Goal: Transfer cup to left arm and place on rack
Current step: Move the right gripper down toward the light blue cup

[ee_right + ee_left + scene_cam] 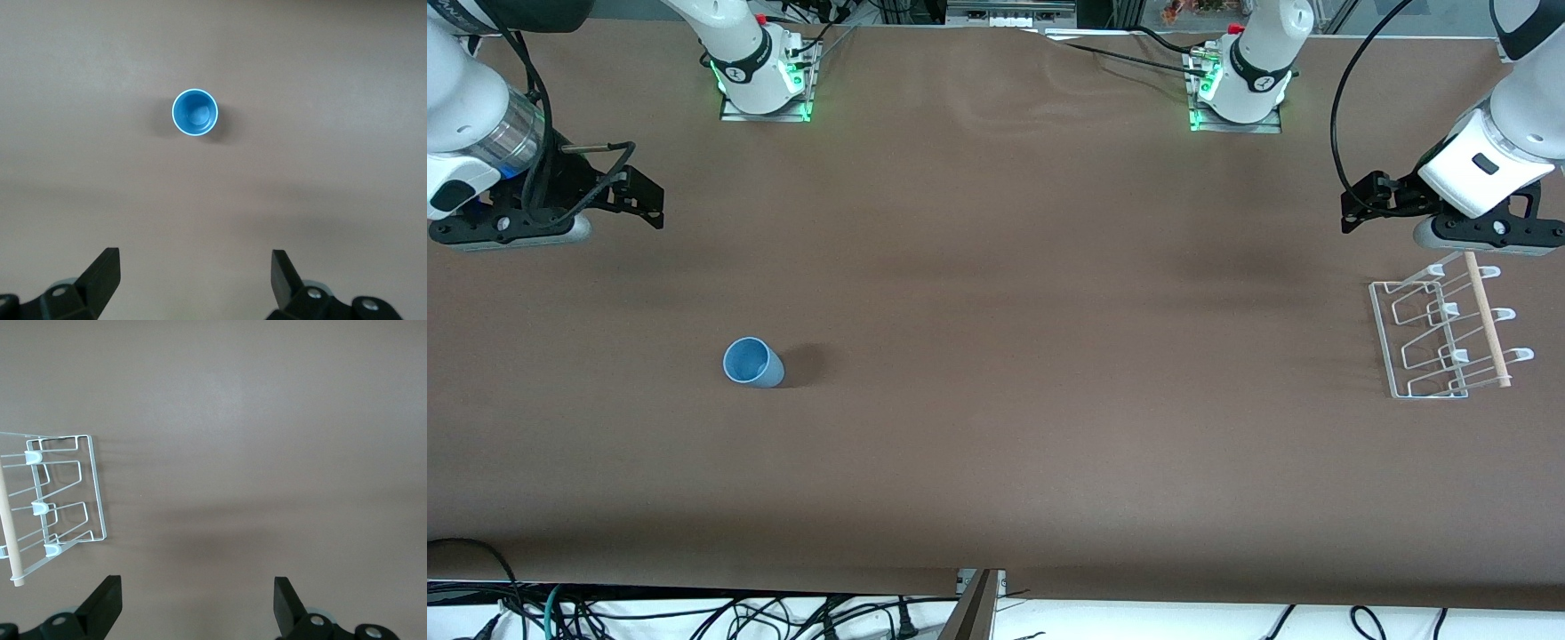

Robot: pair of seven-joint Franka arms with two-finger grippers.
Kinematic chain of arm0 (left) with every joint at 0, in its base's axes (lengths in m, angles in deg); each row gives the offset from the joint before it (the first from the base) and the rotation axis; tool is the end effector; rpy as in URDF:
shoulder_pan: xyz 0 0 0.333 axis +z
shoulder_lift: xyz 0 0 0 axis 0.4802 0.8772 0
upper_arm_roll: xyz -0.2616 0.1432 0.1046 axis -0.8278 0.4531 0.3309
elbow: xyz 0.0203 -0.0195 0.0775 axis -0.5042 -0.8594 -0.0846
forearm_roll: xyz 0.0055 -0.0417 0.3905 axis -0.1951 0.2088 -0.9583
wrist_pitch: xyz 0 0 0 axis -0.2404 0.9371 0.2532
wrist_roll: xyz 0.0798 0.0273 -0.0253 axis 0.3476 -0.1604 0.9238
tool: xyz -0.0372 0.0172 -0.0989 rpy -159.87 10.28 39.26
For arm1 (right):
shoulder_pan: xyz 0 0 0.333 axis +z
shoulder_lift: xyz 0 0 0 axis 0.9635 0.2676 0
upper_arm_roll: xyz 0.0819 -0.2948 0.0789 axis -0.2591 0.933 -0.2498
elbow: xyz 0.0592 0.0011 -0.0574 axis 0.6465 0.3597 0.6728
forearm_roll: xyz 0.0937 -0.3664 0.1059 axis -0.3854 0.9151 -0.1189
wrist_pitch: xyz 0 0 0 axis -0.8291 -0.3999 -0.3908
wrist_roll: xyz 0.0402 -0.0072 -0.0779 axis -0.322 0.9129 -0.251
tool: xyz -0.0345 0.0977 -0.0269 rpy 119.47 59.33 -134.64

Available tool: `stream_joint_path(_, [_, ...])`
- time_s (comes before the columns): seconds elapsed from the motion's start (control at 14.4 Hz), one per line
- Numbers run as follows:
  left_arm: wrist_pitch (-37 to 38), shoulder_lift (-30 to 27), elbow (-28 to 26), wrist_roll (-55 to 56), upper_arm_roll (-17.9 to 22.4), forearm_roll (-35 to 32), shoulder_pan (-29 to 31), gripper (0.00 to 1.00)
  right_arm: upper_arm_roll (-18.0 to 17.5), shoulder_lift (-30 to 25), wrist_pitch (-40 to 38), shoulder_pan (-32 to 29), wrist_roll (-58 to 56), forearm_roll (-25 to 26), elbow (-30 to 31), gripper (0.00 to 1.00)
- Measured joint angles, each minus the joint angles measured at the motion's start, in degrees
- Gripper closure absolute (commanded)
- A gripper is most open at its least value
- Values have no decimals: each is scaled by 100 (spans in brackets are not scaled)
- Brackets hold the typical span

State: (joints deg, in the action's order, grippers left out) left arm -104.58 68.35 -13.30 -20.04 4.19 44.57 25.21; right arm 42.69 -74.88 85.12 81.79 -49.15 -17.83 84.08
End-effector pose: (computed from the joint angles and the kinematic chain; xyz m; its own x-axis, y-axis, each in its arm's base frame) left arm 0.5432 -0.0414 0.5735 0.9971 -0.0650 -0.0397 -0.0654 -0.9978 -0.0108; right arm 0.5549 0.0813 0.5856 0.9926 0.1178 -0.0286 0.1186 -0.9925 0.0296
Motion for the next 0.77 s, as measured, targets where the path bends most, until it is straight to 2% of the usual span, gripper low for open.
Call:
stream_joint_path(0.56, [0, 0, 0, 0, 0, 0, 0, 0, -6, 3, -73, -11, 129, -3, 2, 0])
stream_joint_path(0.77, [0, 0, 0, 0, 0, 0, 0, 0, -4, 48, -393, -23, 167, -1, 8, 1])
